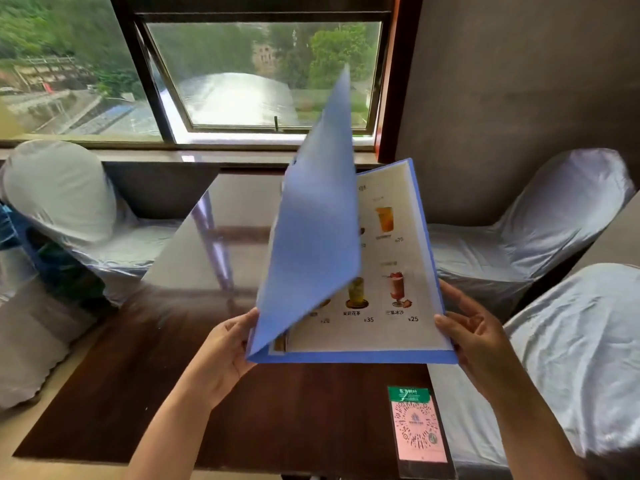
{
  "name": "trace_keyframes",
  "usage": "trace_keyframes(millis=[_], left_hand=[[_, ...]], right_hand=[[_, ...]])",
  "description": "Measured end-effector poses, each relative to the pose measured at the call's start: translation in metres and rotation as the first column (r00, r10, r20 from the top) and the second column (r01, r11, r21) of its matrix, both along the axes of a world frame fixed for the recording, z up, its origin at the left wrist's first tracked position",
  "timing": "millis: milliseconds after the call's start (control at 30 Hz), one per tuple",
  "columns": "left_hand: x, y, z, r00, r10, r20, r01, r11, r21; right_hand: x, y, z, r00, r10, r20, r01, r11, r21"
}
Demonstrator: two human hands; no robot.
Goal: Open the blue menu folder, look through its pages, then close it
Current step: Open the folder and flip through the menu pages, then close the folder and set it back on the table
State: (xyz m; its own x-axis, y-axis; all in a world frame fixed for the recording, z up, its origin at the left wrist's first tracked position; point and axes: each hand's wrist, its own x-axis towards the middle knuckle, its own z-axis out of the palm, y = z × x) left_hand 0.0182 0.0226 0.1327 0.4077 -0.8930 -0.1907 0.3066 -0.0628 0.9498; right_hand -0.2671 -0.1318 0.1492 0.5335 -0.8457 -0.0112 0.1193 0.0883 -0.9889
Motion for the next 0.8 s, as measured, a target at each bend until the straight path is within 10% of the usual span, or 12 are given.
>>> trace_keyframes(millis=[267,800], left_hand=[[-0.014,0.001,-0.006,0.993,0.117,0.014,-0.114,0.984,-0.134],[-0.016,-0.003,-0.047,0.925,0.212,0.317,-0.234,0.971,0.036]], right_hand=[[0.002,0.0,0.017,0.995,0.045,0.09,-0.046,0.999,0.018],[-0.005,-0.004,-0.025,0.95,-0.109,-0.293,0.06,0.983,-0.172]])
